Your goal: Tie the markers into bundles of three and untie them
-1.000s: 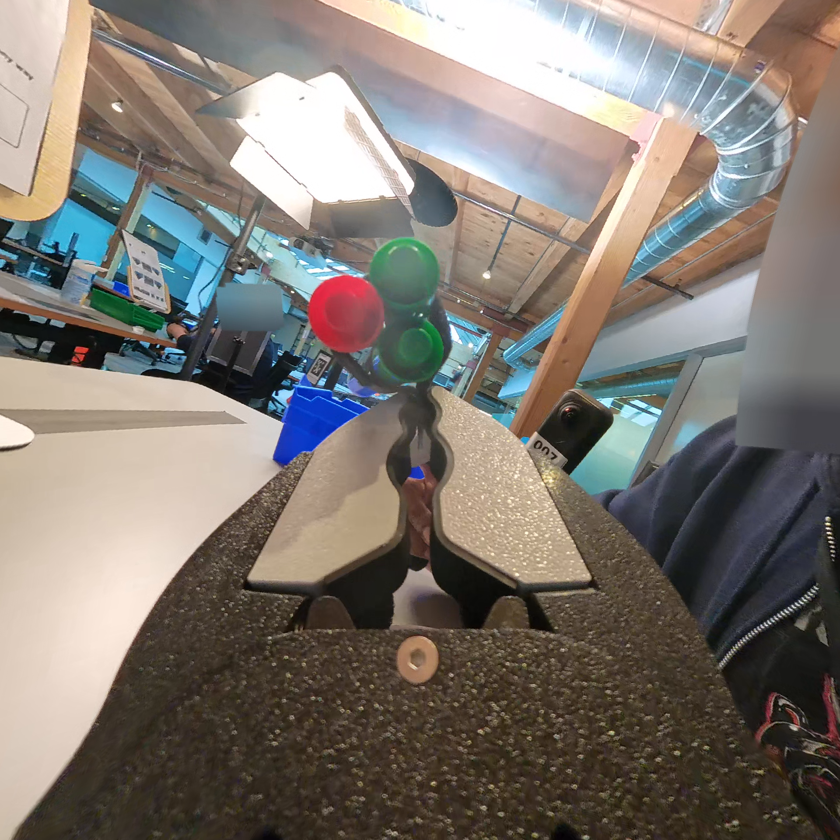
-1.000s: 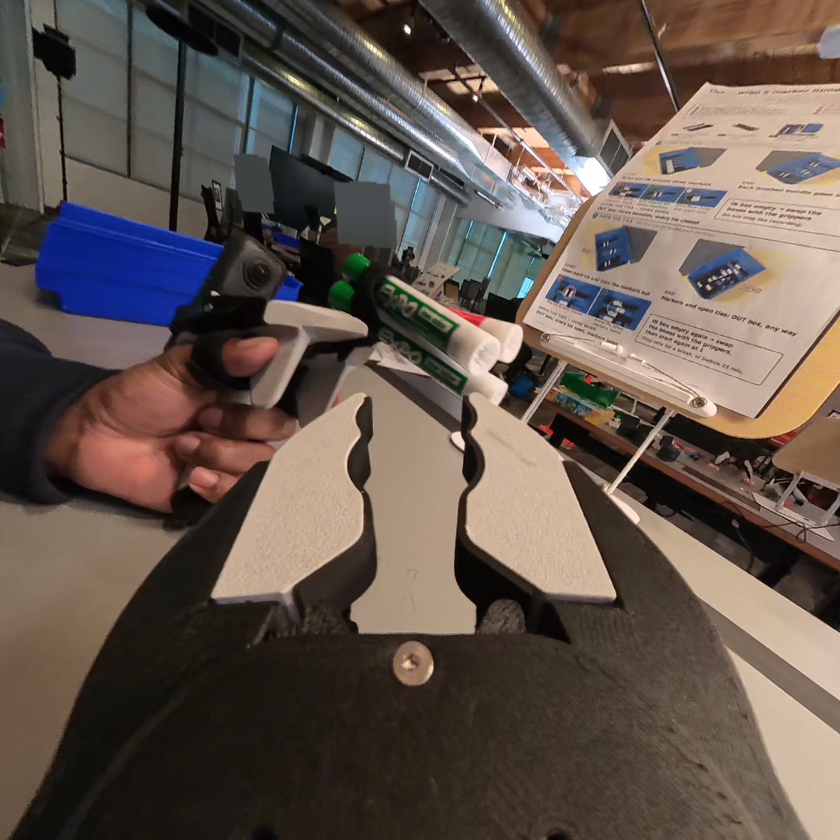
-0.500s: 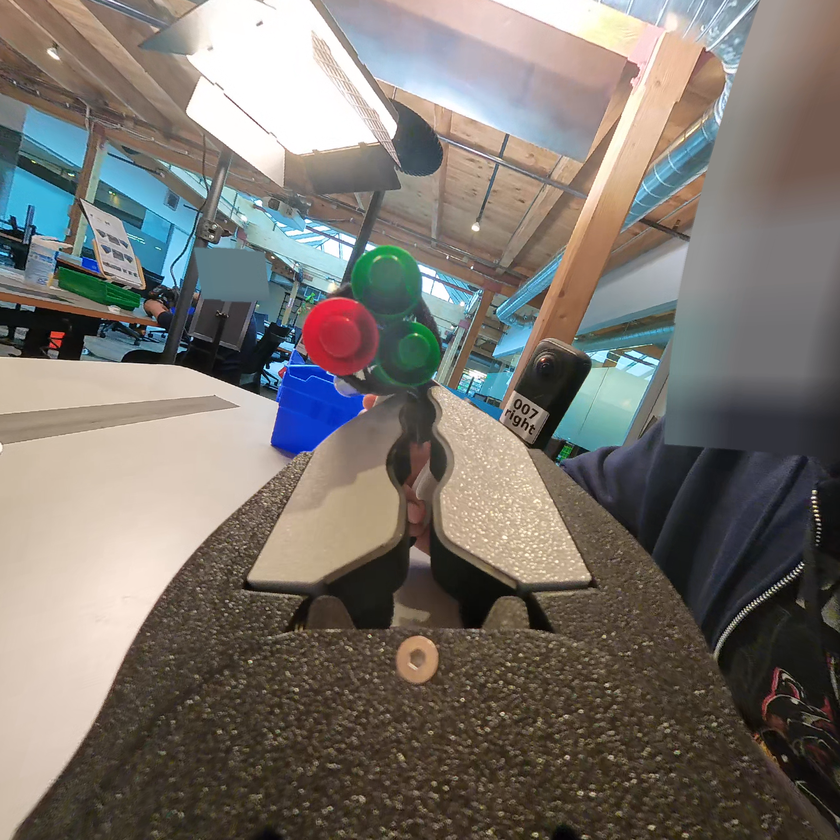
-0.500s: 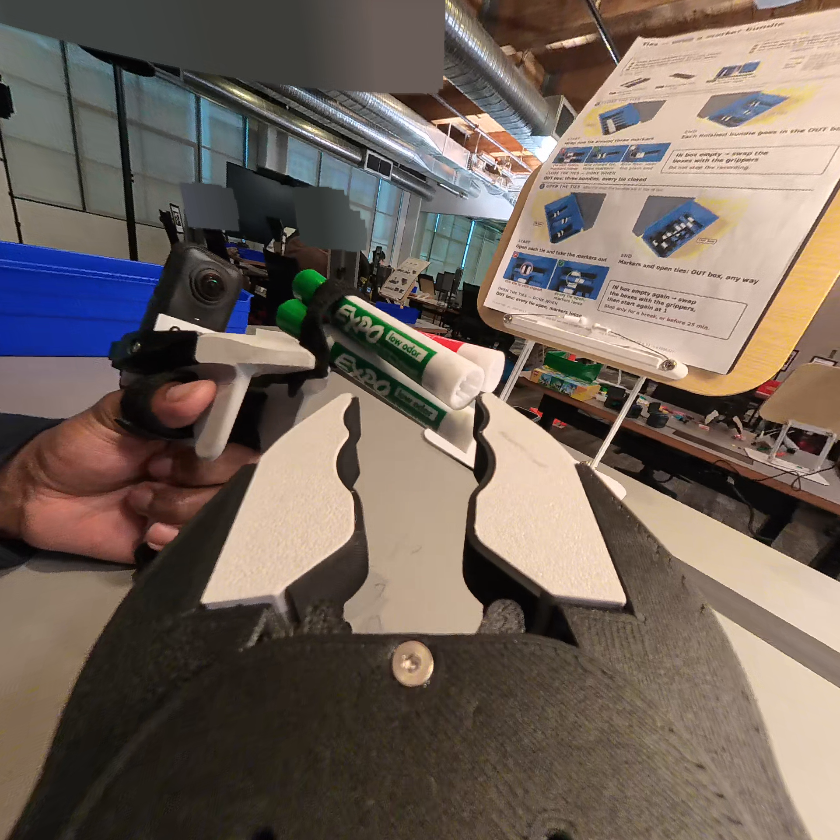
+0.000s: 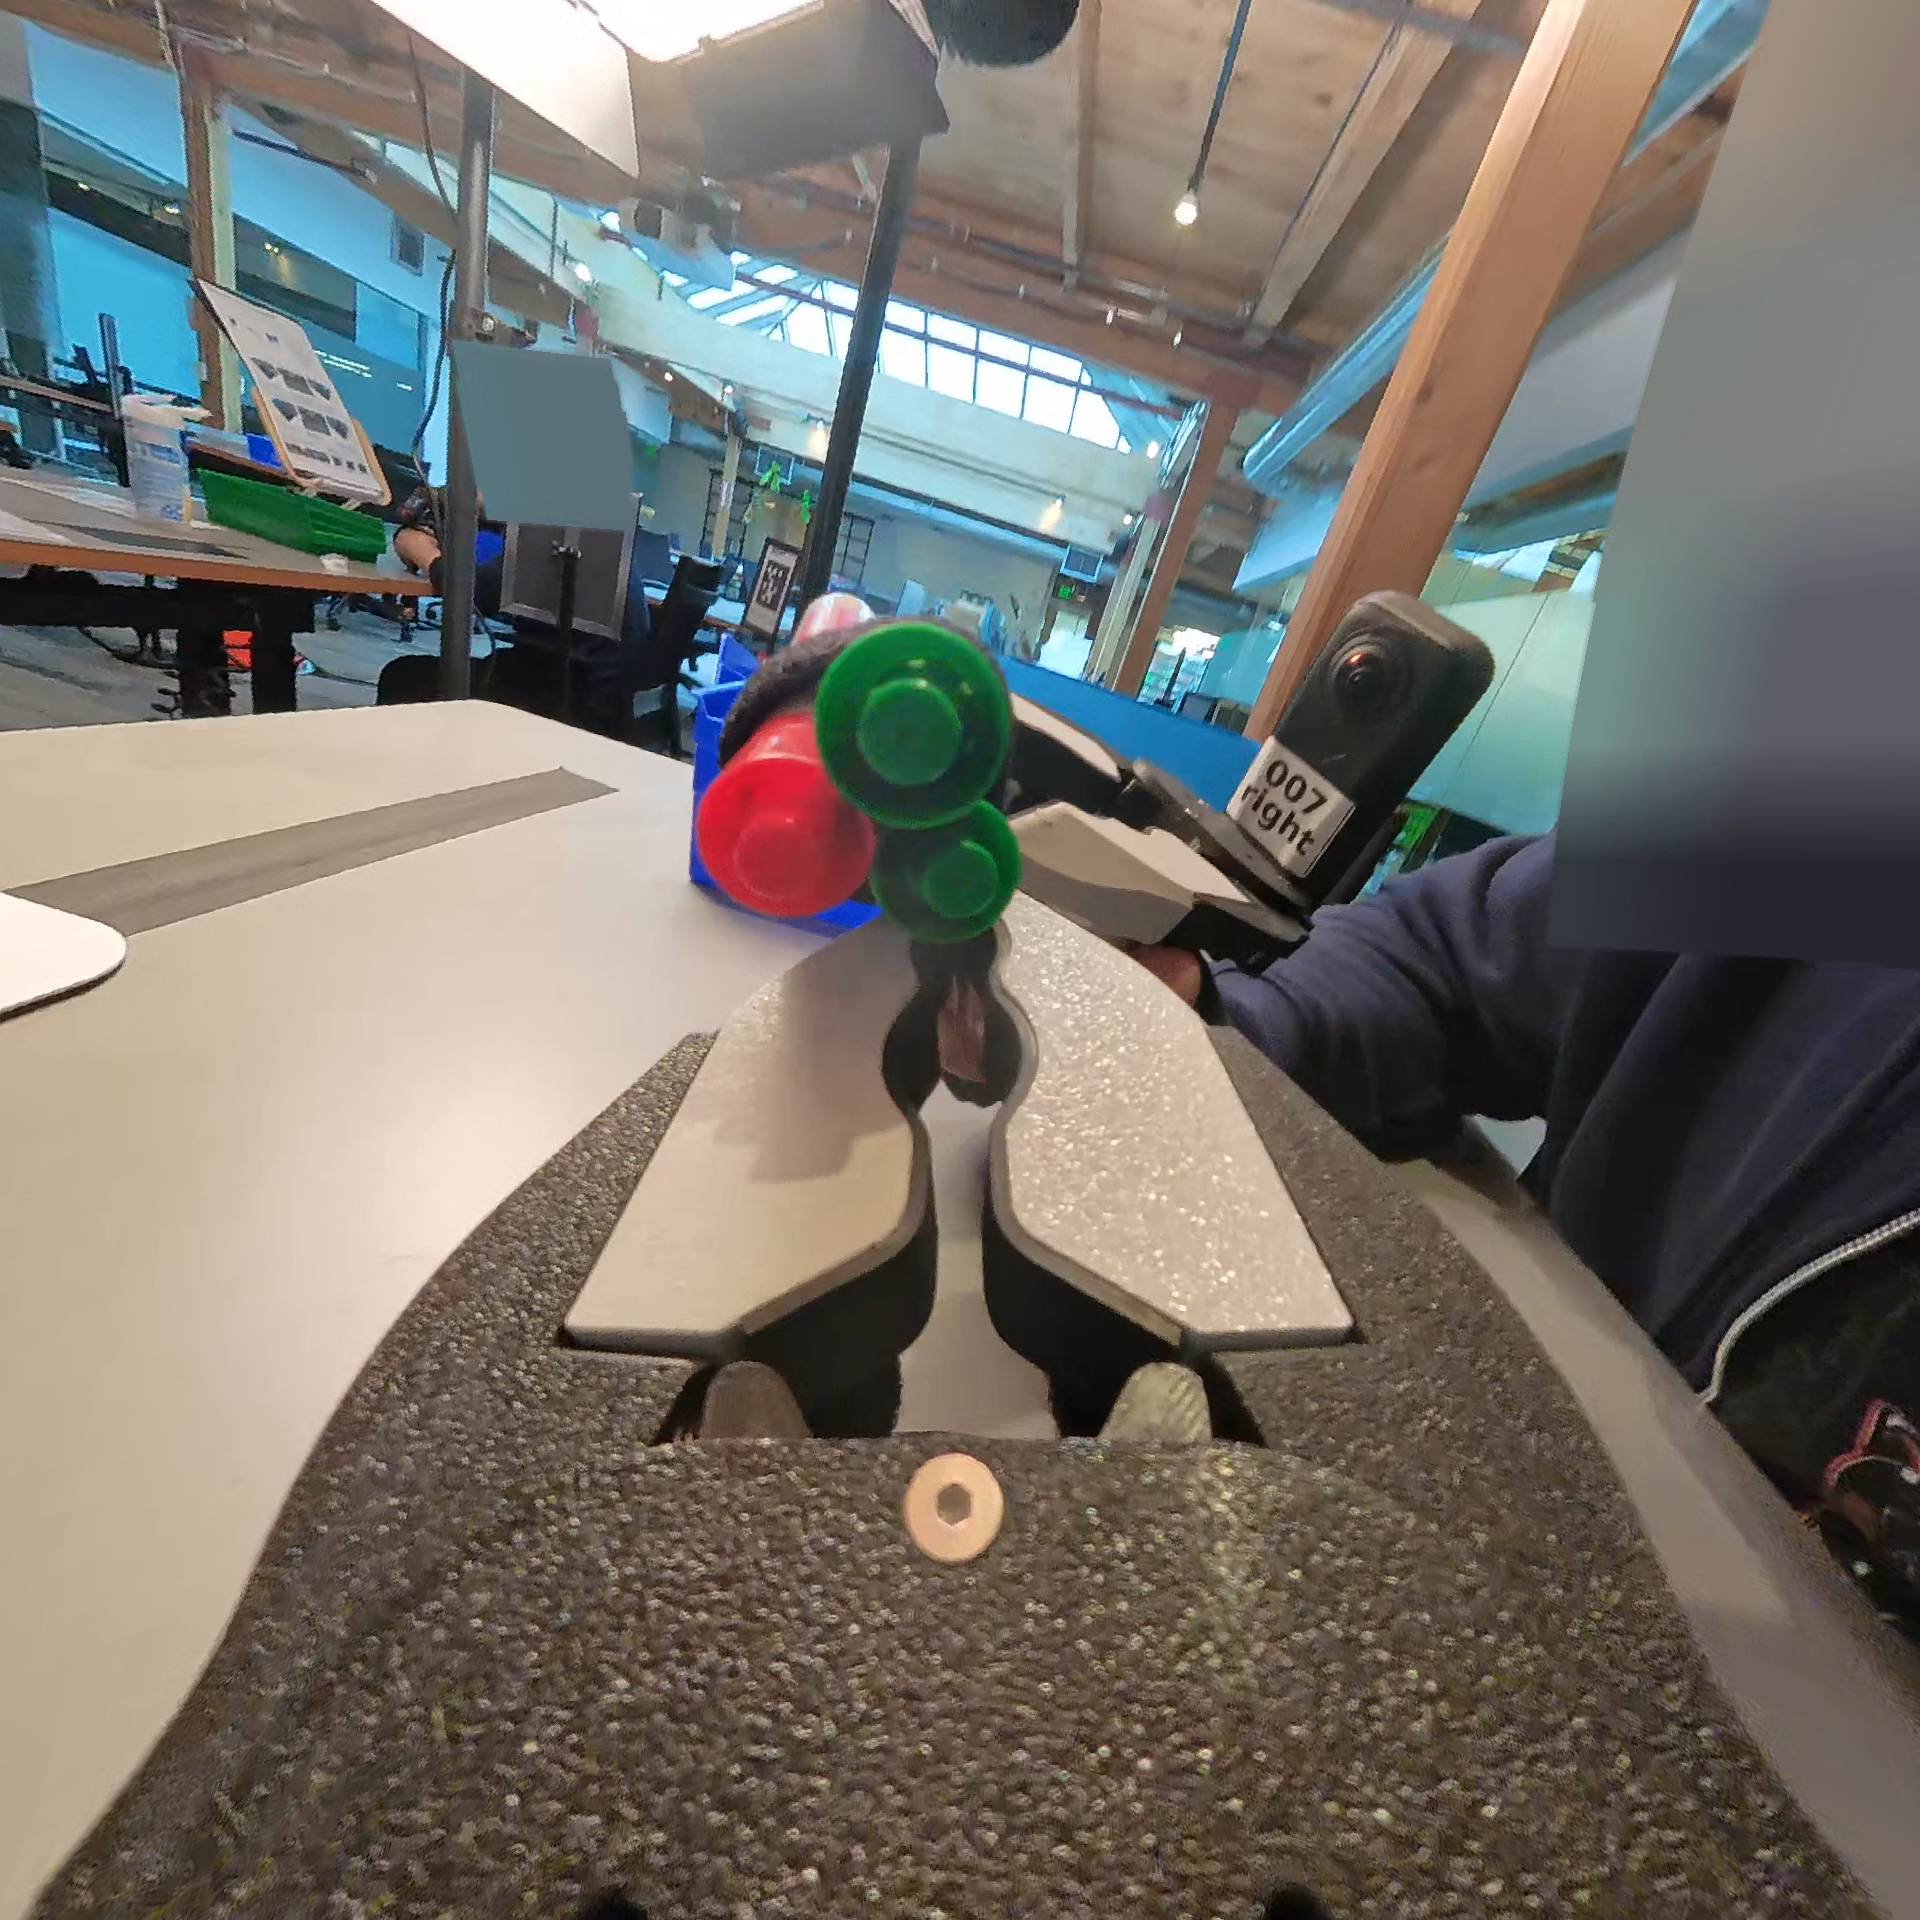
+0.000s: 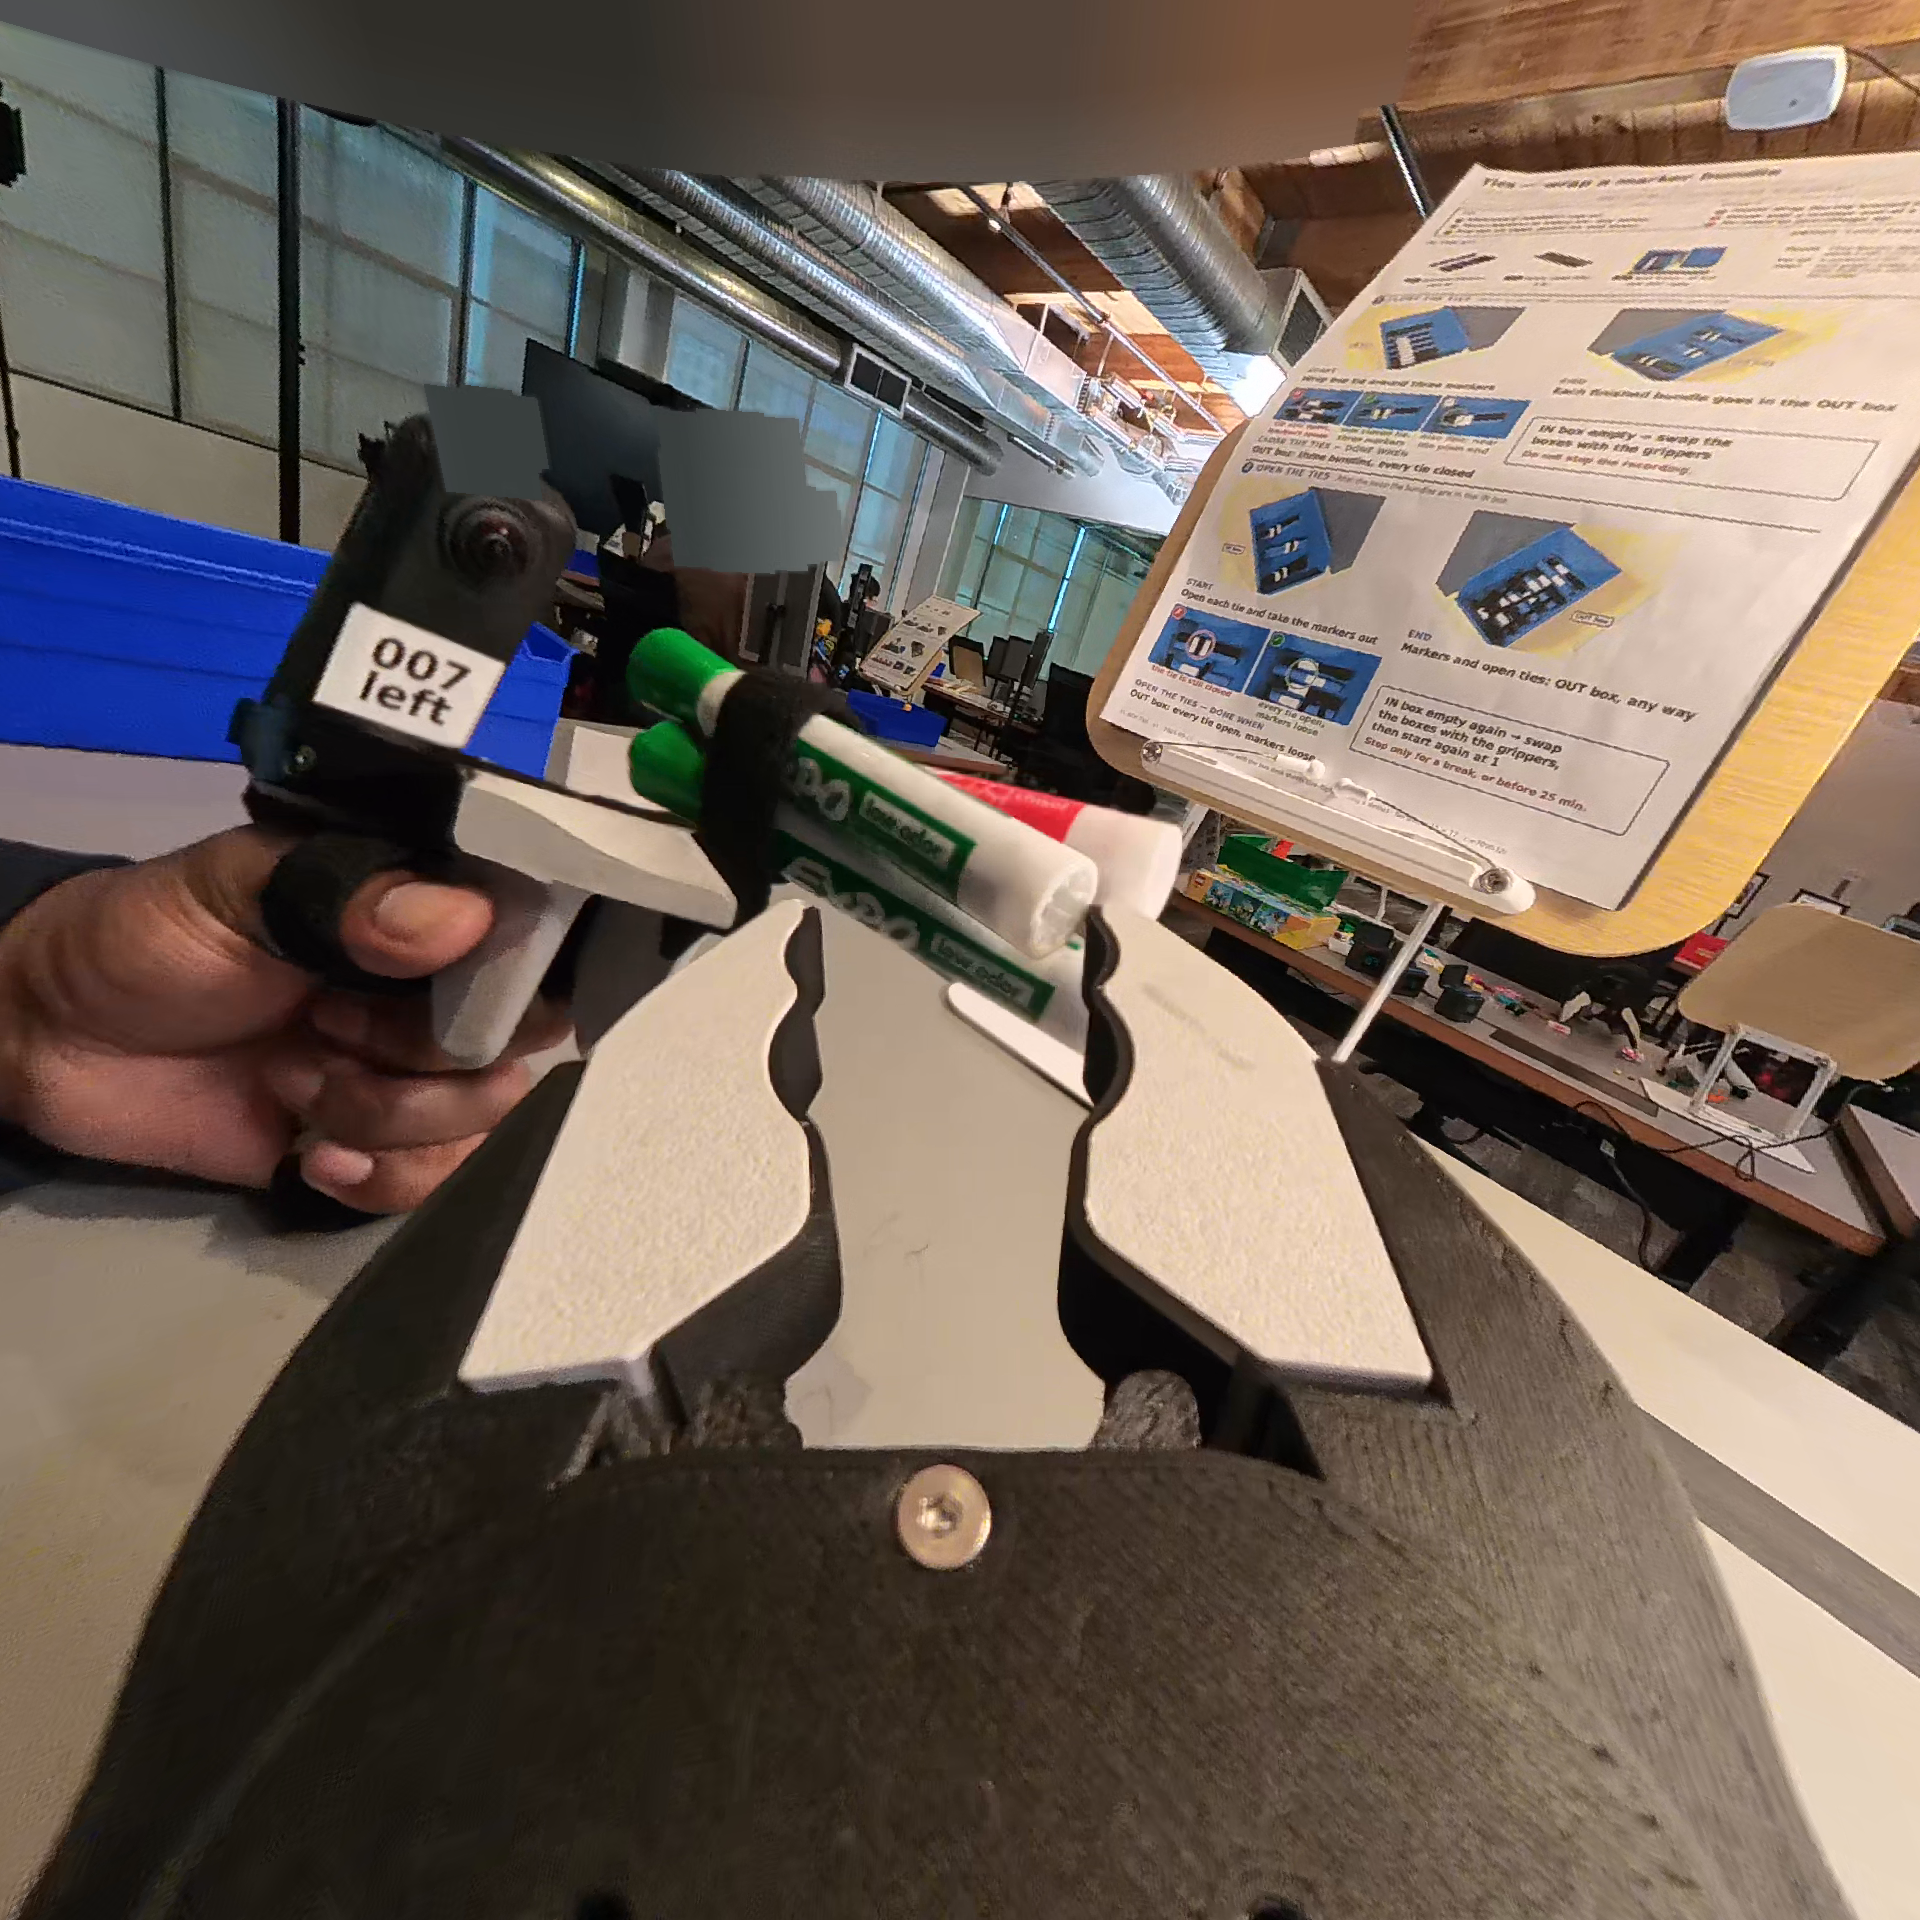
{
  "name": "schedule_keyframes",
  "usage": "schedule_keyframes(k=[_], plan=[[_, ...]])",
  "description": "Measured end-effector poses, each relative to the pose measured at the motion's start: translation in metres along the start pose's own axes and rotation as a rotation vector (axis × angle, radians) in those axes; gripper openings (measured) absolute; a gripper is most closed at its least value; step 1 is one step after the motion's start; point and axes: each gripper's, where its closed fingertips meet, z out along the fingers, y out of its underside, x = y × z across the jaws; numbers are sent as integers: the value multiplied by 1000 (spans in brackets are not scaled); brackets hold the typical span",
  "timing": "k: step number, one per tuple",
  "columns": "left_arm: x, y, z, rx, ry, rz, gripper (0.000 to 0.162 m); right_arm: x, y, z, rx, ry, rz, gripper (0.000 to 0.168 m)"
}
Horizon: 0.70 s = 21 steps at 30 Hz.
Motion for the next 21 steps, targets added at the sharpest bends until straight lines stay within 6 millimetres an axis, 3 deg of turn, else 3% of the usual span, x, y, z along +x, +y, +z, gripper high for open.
schedule_keyframes(k=[15, 21], plan=[[0, -5, -6, 34, 38, -16, 3, -9, 0, 3, -3, -42, -26, 50], [-4, -14, -14, 114, 38, -49, 3, -2, -3, -1, 22, -26, 33, 52]])
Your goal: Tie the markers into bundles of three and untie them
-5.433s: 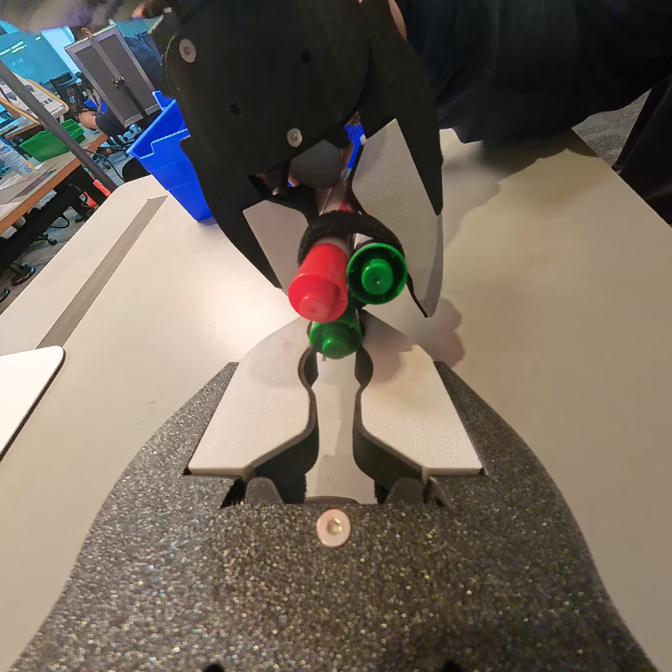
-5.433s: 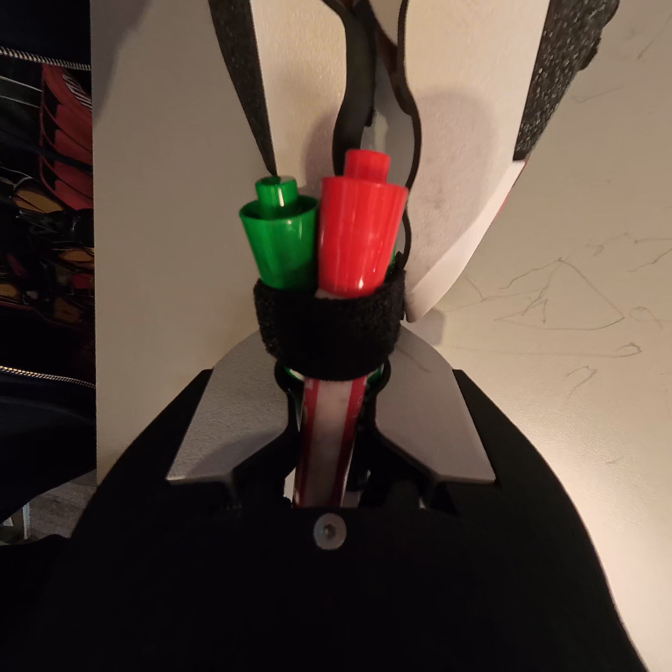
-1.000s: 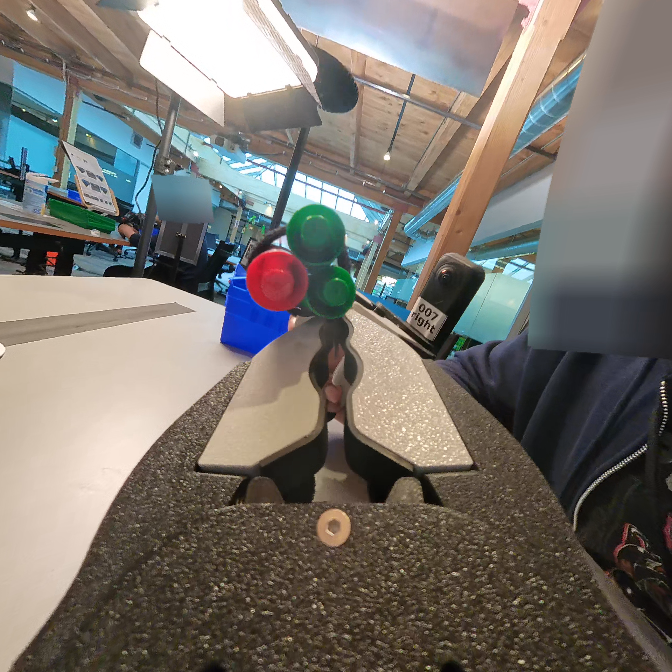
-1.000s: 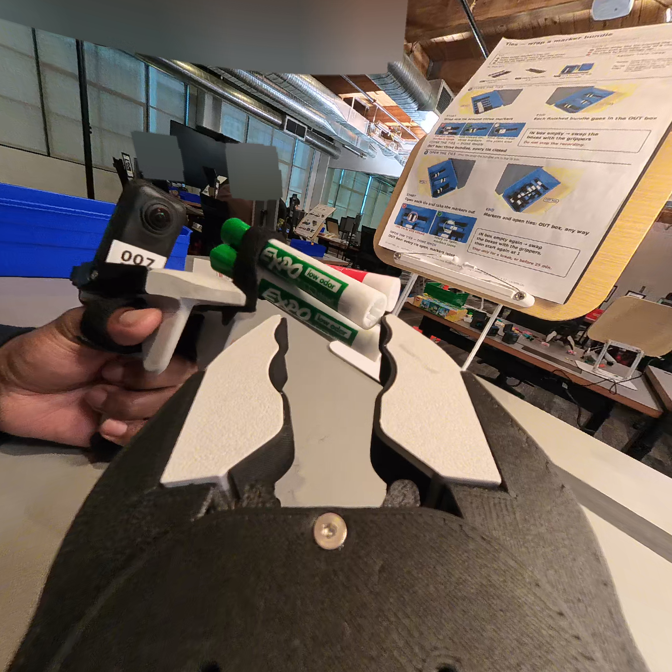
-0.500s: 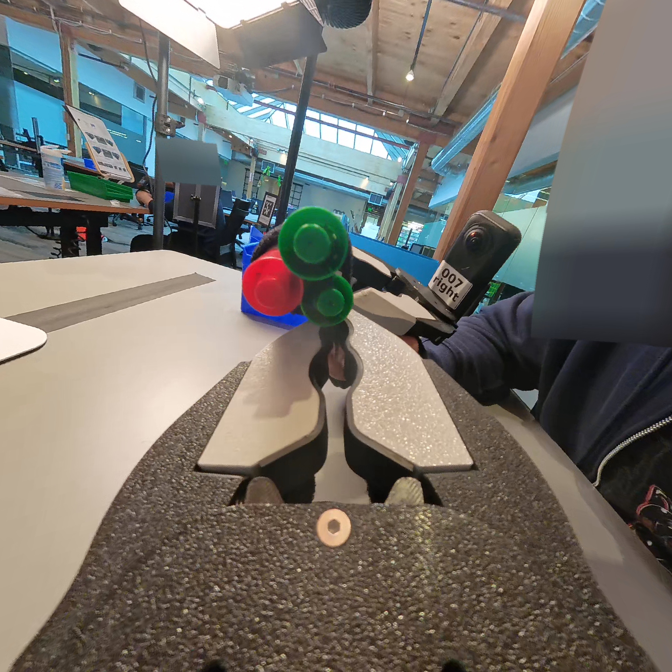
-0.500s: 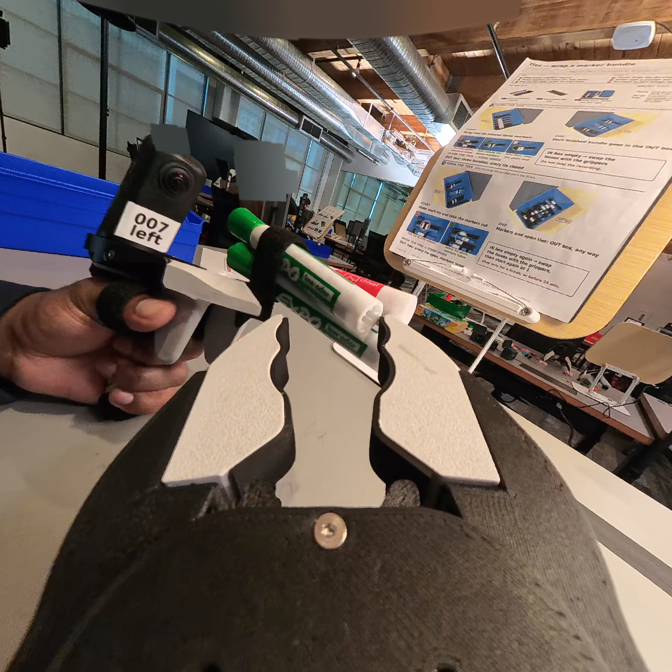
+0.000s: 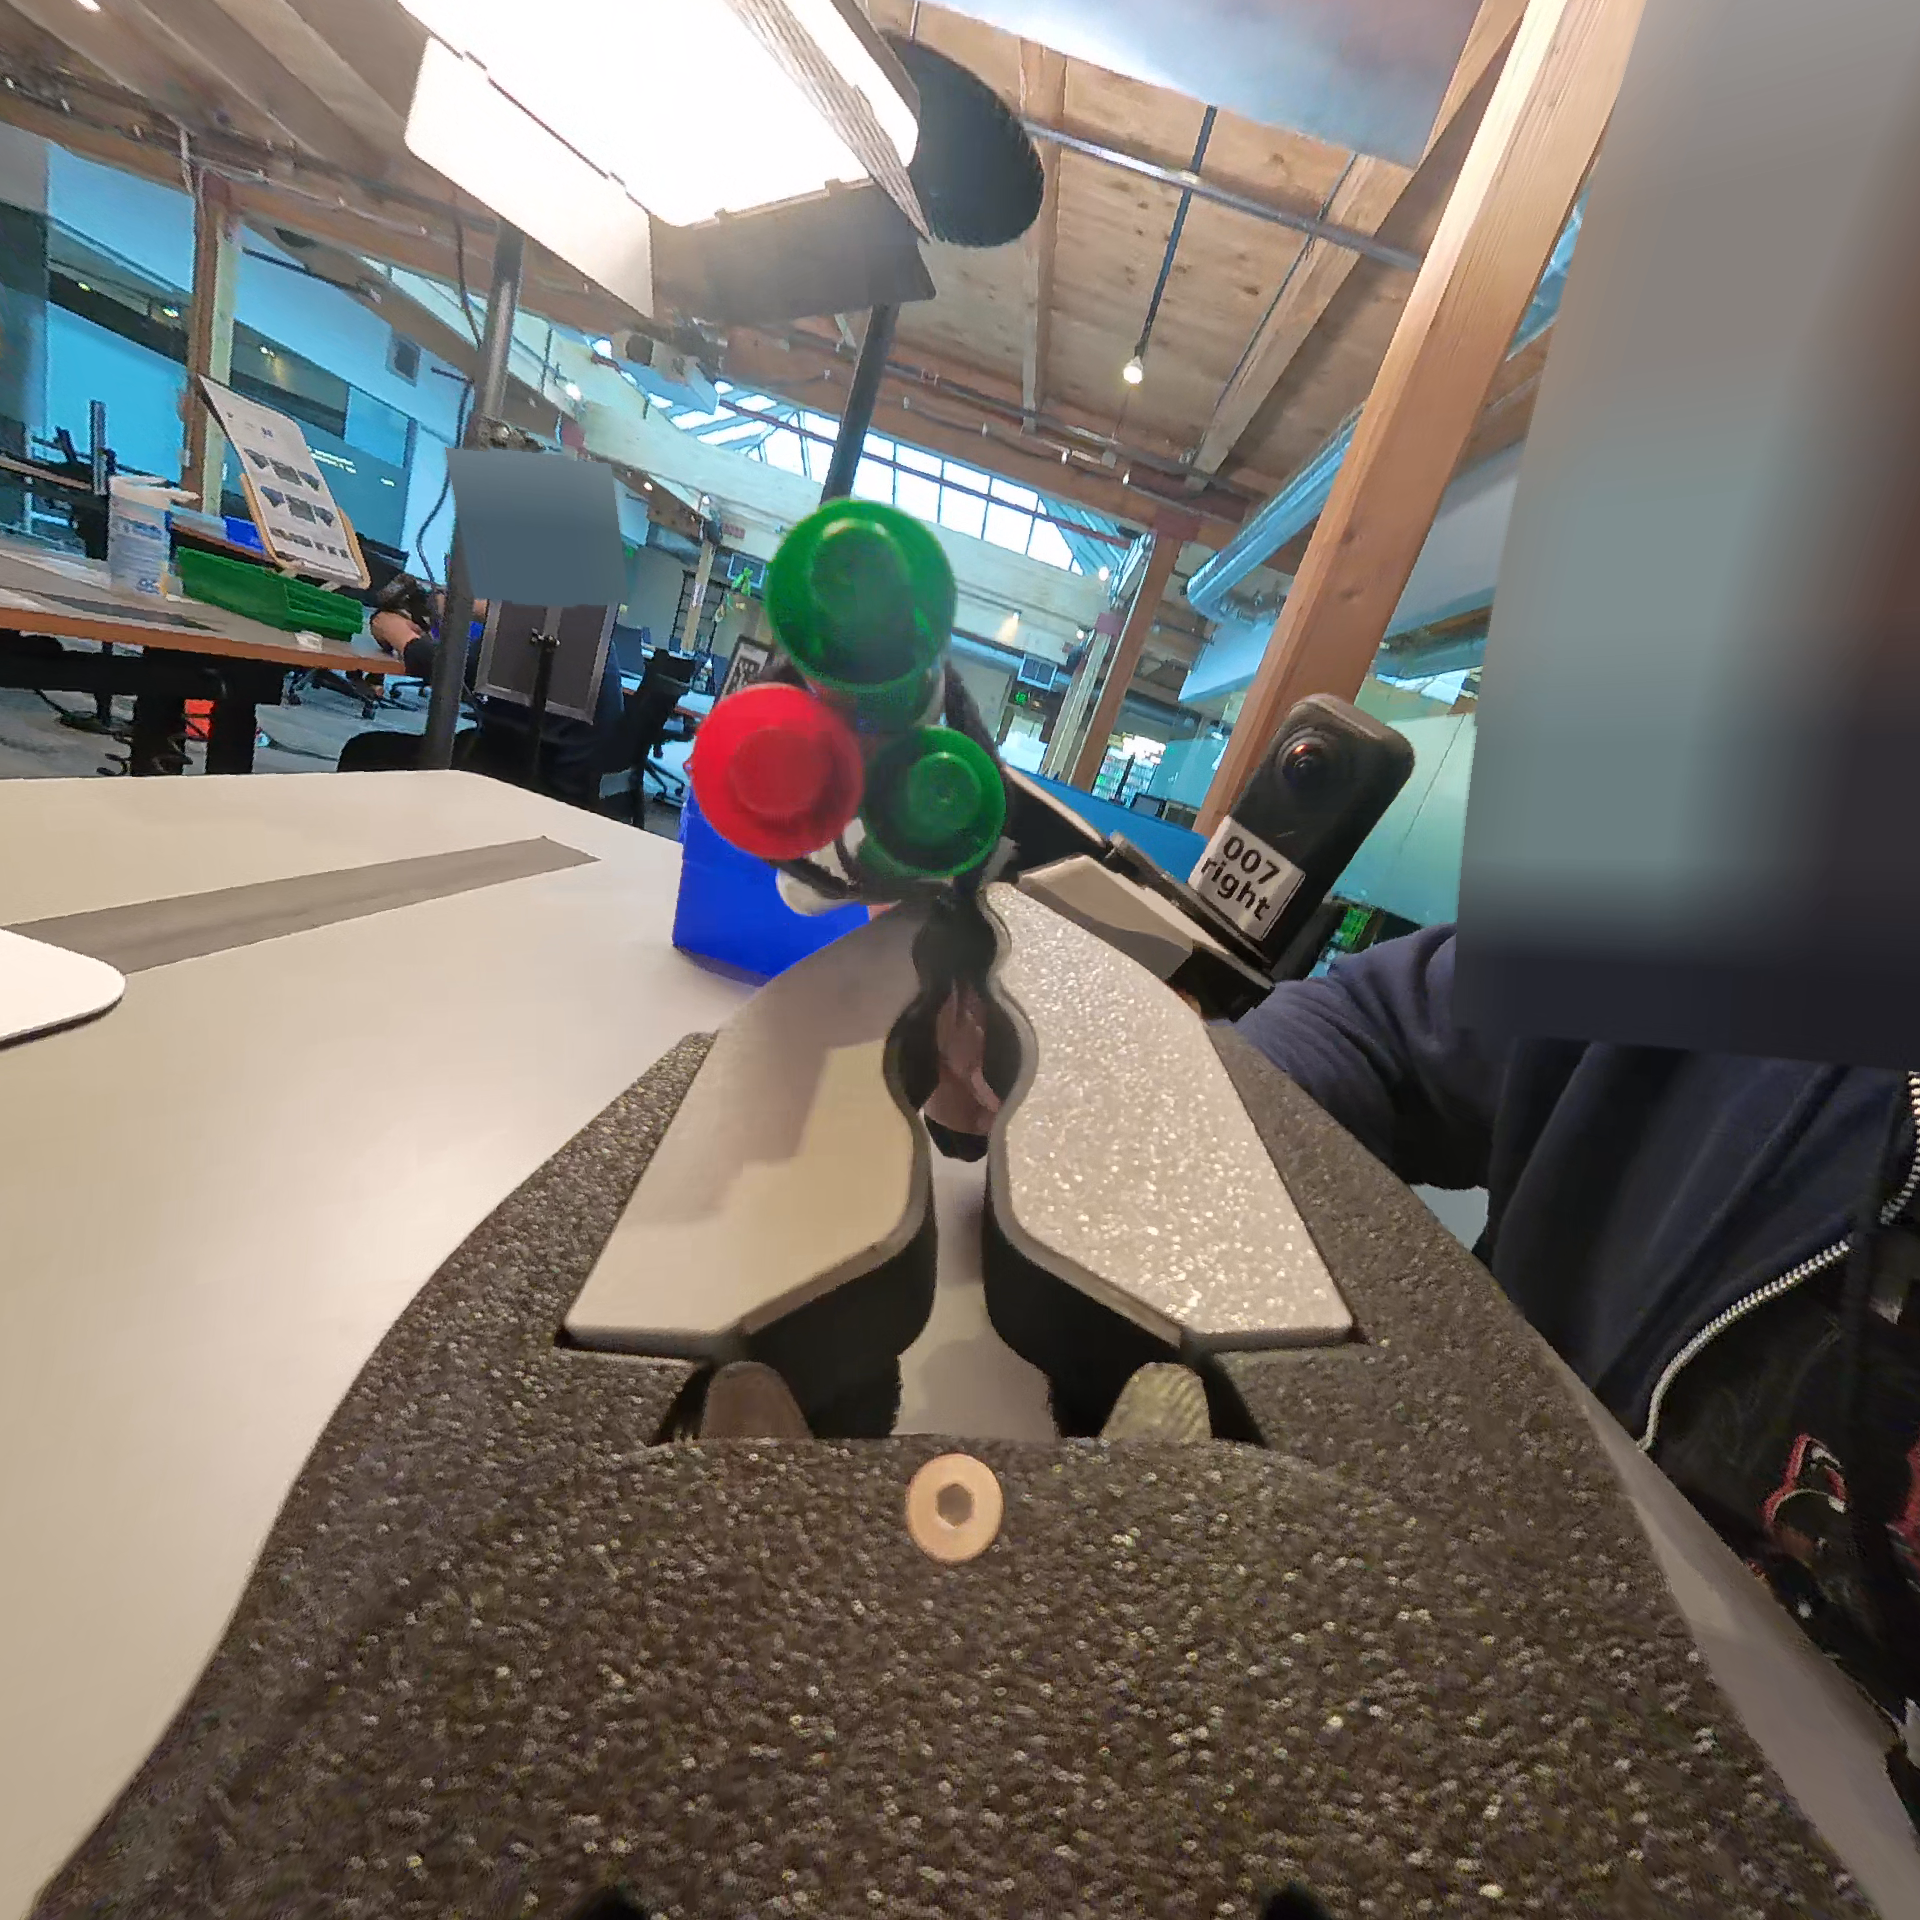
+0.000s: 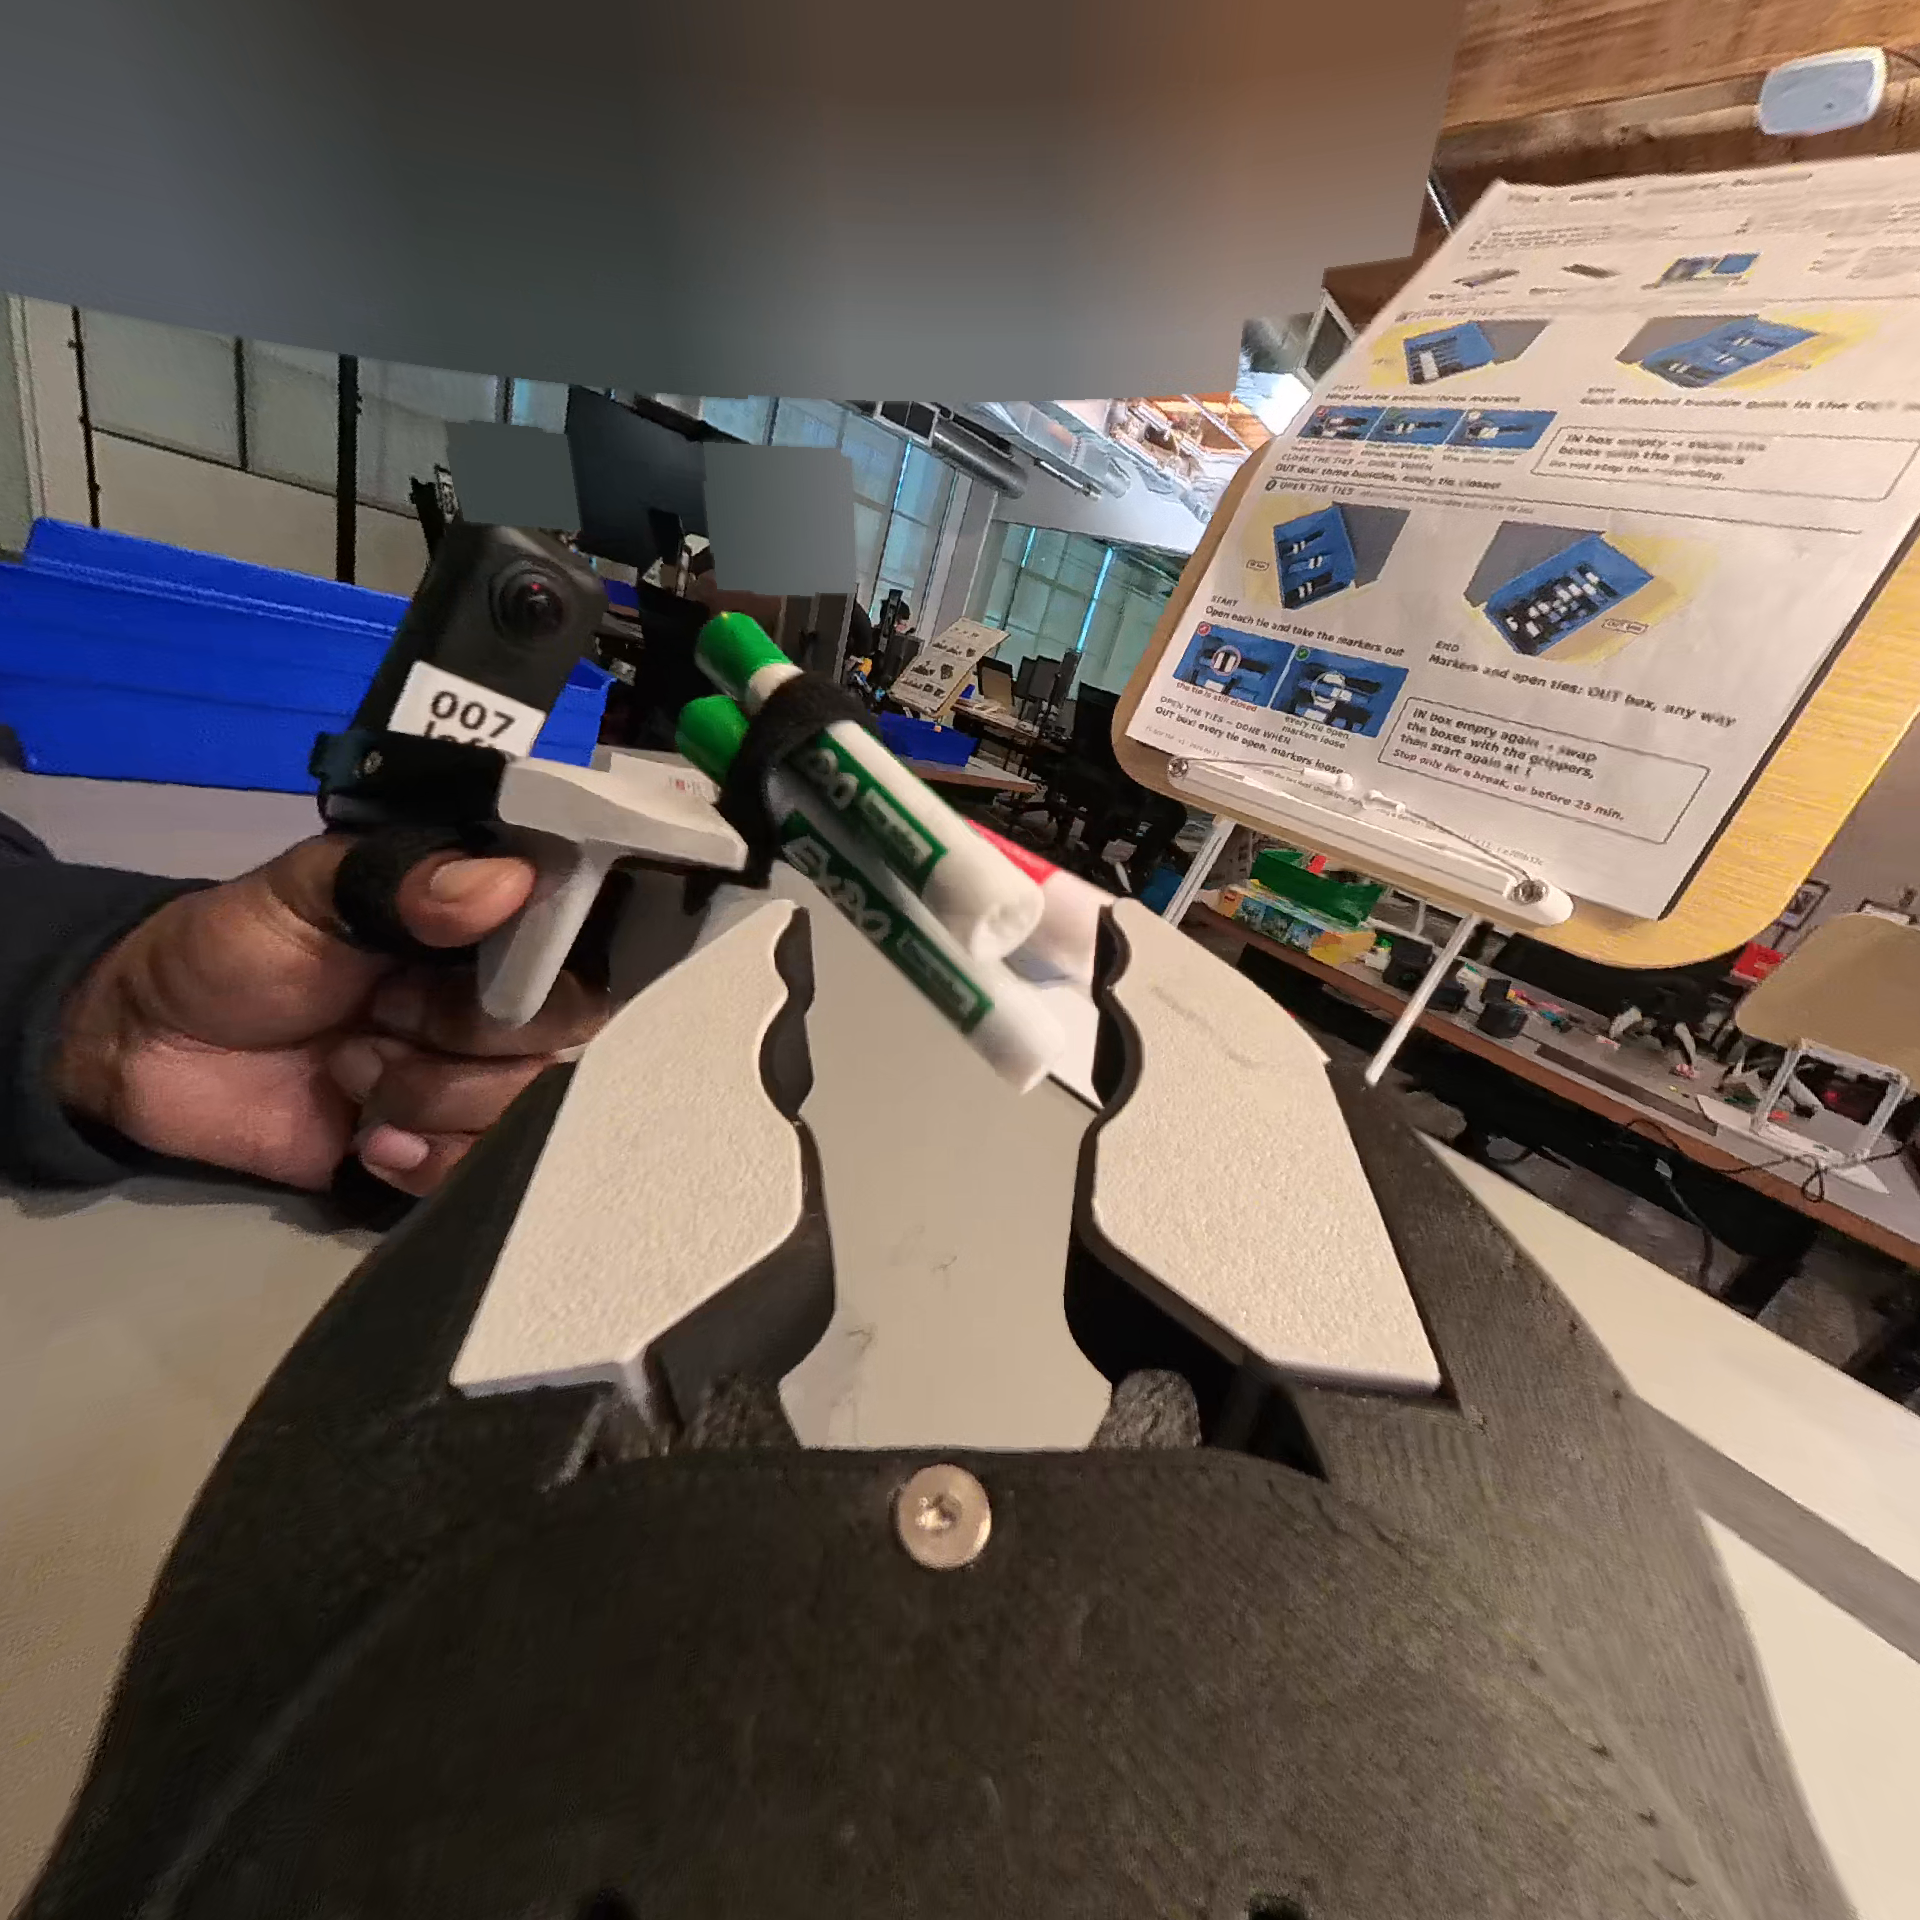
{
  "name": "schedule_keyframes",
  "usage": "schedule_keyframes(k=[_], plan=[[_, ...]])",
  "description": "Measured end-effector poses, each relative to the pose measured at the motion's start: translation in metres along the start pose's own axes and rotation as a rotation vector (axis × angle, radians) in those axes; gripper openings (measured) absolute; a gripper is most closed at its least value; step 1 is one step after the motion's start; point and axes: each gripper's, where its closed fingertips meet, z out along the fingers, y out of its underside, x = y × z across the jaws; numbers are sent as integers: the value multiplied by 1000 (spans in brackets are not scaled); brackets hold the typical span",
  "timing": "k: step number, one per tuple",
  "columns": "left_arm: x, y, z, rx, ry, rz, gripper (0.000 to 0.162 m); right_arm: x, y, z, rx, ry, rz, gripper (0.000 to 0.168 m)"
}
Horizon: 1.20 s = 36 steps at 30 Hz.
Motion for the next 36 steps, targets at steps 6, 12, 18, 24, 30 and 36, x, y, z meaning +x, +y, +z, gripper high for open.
schedule_keyframes(k=[6, 12, 18, 24, 30, 36], plan=[[1, -8, -6, 59, 21, -16, 3, 8, 21, 3, -97, -17, 191, 55], [3, -3, -3, 30, 27, 0, 3, -5, 29, 8, -140, -99, 236, 54], [1, 1, 0, -7, 10, -4, 3, -6, 22, 5, -114, -63, 147, 57], [3, 5, 3, -42, 7, 13, 3, -11, 15, 4, -86, -65, 88, 56], [5, 6, 4, -48, 10, 27, 3, -14, 12, 3, -66, -75, 68, 56], [8, 3, 1, -22, 29, 37, 3, -16, 9, 2, -47, -92, 55, 56]])
